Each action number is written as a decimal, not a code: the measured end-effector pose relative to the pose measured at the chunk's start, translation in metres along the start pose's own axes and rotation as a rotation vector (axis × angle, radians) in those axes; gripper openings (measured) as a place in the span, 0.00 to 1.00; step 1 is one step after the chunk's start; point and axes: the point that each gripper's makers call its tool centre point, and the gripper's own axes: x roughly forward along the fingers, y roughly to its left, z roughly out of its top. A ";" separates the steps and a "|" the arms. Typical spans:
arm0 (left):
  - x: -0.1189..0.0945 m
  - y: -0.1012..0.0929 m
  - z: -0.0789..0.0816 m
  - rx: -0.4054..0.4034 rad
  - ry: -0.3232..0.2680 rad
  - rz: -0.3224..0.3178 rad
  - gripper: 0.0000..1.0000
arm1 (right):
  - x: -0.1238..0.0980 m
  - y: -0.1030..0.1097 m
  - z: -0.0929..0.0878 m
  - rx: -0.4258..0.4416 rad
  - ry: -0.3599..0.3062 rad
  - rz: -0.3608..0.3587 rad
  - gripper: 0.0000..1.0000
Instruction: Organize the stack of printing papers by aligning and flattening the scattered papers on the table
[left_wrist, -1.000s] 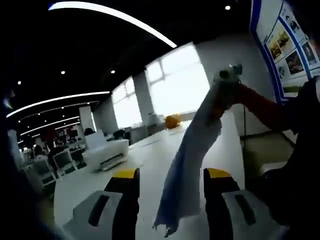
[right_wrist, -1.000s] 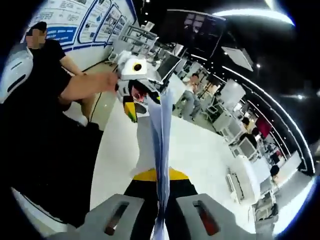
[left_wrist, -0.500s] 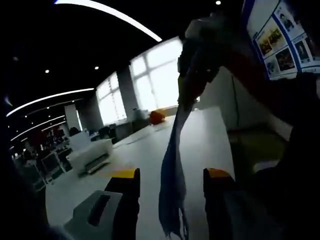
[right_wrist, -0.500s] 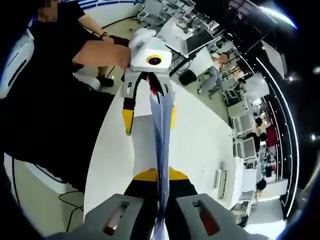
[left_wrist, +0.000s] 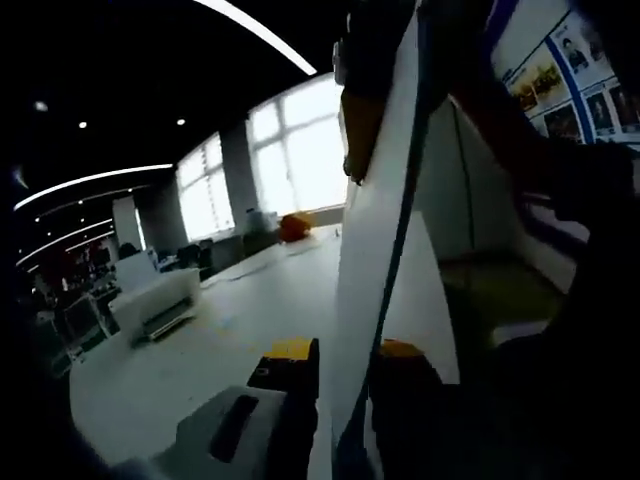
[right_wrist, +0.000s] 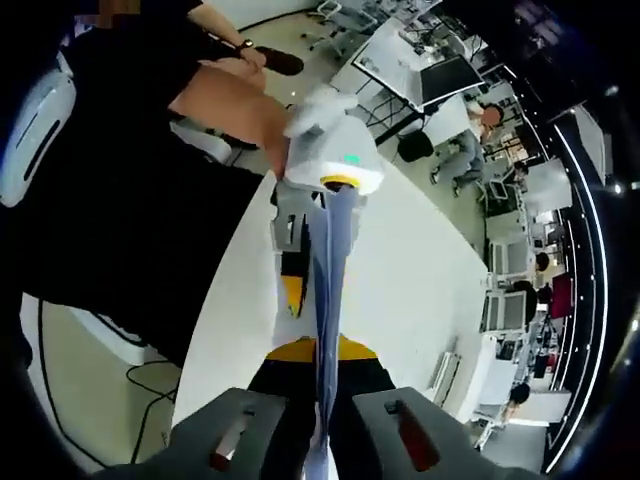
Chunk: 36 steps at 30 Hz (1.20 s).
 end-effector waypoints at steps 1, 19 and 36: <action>0.001 -0.005 0.000 -0.034 -0.007 -0.026 0.05 | 0.000 0.000 0.000 0.000 0.010 -0.003 0.00; -0.016 -0.001 0.004 -0.114 -0.026 -0.068 0.04 | -0.014 -0.016 -0.015 0.086 -0.096 -0.077 0.25; -0.043 0.008 0.015 -0.112 -0.114 -0.082 0.04 | -0.064 -0.052 -0.069 0.428 -0.831 -0.359 0.76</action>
